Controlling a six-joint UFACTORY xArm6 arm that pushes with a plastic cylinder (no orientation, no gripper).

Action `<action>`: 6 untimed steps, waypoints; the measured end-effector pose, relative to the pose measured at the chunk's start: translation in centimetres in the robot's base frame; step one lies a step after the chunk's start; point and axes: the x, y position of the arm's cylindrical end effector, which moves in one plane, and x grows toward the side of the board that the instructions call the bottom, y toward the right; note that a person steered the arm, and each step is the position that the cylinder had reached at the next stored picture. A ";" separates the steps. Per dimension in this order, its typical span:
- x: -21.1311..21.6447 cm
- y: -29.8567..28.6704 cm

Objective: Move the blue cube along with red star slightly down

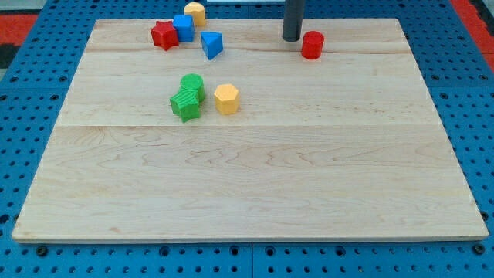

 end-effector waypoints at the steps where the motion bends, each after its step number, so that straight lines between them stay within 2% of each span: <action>1: -0.3 0.0; 2: -2.4 -0.8; 3: -4.1 -5.6; 4: -4.3 -10.6; 6: -4.6 -16.3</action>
